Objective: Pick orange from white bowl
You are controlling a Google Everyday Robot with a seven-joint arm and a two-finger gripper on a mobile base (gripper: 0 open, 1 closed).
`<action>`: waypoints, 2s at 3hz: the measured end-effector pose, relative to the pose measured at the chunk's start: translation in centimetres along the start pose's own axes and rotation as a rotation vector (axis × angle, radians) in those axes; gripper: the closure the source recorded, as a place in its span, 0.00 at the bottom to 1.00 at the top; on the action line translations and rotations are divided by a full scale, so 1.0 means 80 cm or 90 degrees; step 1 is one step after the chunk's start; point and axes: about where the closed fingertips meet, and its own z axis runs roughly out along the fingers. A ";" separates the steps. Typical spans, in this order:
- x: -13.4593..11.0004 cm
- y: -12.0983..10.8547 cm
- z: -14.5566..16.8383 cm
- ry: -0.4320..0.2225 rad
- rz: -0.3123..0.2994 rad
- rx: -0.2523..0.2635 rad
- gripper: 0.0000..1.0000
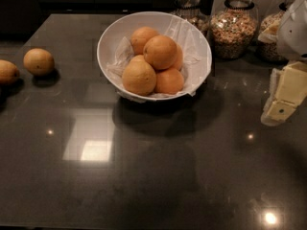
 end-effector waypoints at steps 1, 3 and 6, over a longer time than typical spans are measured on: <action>0.000 0.000 0.000 0.000 0.000 0.001 0.00; -0.068 -0.051 0.025 -0.059 -0.056 0.028 0.00; -0.125 -0.085 0.052 -0.142 -0.081 0.035 0.00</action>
Offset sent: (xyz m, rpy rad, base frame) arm 0.0575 0.0416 -0.0017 0.0529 -0.0823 0.0839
